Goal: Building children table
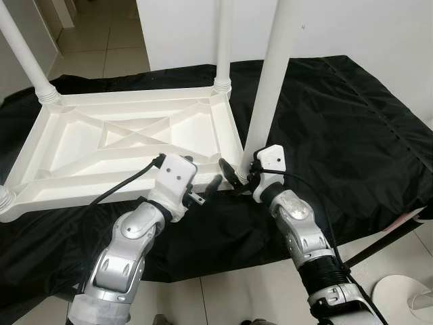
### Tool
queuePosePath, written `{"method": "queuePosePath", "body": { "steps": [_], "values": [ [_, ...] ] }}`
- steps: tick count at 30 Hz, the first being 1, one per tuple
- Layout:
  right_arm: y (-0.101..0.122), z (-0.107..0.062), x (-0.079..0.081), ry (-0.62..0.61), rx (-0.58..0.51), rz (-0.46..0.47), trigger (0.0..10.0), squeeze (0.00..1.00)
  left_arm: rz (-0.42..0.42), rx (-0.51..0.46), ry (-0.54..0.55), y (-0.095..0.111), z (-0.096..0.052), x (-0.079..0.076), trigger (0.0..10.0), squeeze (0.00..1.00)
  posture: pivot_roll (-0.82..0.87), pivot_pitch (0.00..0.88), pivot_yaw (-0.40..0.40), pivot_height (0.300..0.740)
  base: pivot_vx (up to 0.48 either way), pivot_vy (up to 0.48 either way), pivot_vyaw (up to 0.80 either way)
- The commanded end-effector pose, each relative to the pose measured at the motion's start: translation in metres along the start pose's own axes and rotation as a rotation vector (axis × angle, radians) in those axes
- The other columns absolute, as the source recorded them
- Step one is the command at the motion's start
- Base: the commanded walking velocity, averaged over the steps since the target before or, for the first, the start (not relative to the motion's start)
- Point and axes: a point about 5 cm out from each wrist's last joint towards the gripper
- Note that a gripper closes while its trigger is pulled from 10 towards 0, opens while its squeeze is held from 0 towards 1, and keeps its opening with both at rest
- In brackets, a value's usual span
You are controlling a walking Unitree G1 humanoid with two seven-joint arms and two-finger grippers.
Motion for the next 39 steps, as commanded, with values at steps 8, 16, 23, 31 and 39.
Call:
{"method": "queuePosePath", "body": {
  "steps": [8,16,23,31,39],
  "values": [
    [0.000,0.007,-0.004,0.005,-0.001,-0.031,10.0,0.00,-0.097,-0.017,-0.093,-0.001,-0.003,-0.005,10.0,0.00,-0.03,0.085,0.055,0.740,0.000,0.000,0.00],
    [-0.001,0.005,-0.010,0.011,0.003,-0.044,10.0,0.00,-0.132,0.001,-0.109,0.000,0.009,-0.005,10.0,0.00,-0.04,0.085,0.050,0.740,0.000,0.000,0.00],
    [-0.004,0.004,-0.012,0.029,0.016,-0.039,10.0,0.00,-0.096,-0.009,-0.135,0.003,0.011,-0.009,10.0,0.00,-0.02,0.080,0.025,0.740,0.000,0.000,0.00],
    [-0.007,0.006,-0.014,0.139,0.063,-0.093,10.0,0.00,-0.077,0.007,-0.269,0.001,-0.005,-0.024,10.0,0.00,0.01,0.078,-0.008,0.740,0.000,0.000,0.00],
    [-0.007,0.011,-0.023,0.183,0.101,-0.146,10.0,0.00,-0.063,0.030,-0.313,-0.003,-0.008,-0.029,10.0,0.00,0.01,0.071,-0.011,0.740,0.000,0.000,0.00]
  ]
}}
Point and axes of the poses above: a point about 5 cm out from each wrist's last joint towards the gripper, its own z axis pointing out of the wrist towards the gripper, its own y axis along the axis of the wrist's last joint, x = y × z, and after that the axes turned 3 degrees about z, right-handed
